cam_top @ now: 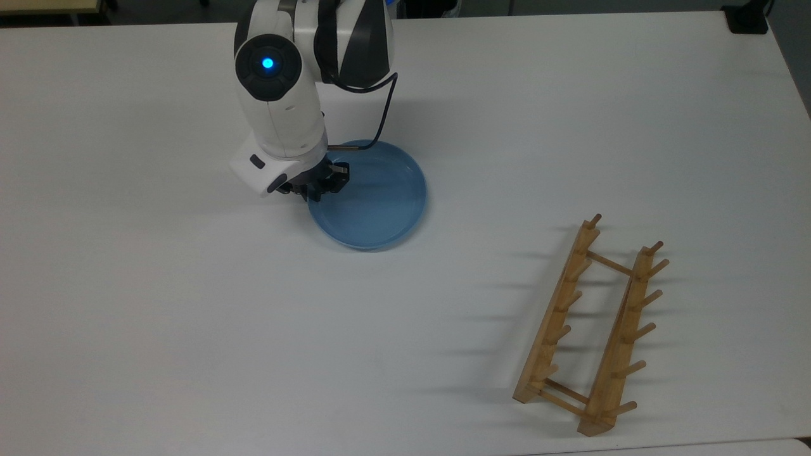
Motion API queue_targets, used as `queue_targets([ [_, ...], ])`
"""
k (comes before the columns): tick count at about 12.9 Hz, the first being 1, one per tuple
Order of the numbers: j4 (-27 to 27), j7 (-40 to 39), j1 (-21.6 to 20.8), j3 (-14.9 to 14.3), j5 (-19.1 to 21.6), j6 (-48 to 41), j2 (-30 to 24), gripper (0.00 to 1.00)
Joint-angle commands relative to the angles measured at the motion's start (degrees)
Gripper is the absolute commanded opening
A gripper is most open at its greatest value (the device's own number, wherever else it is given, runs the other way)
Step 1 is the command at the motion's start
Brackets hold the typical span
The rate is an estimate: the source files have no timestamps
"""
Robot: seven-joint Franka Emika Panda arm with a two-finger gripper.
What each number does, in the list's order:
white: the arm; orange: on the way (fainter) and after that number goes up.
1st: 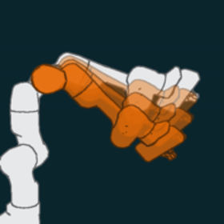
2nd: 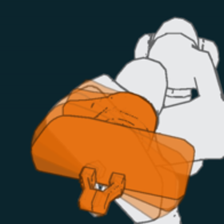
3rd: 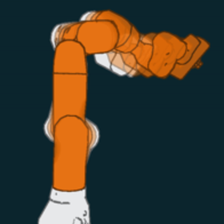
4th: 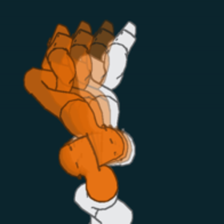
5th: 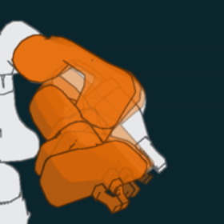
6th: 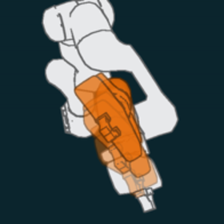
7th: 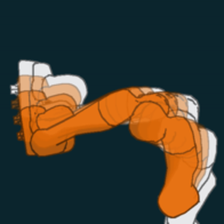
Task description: Place plate in plate rack
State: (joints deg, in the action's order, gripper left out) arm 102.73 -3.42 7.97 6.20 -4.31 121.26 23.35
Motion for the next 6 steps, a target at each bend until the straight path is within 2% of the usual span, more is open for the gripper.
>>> queue_targets([
  [1, 0.98, 1.66, -0.06, 0.92, 0.18, 0.65, -1.72, 0.0],
  [6, 0.54, 1.22, 0.12, 1.01, 1.15, -0.4, -3.74, 0.0],
])
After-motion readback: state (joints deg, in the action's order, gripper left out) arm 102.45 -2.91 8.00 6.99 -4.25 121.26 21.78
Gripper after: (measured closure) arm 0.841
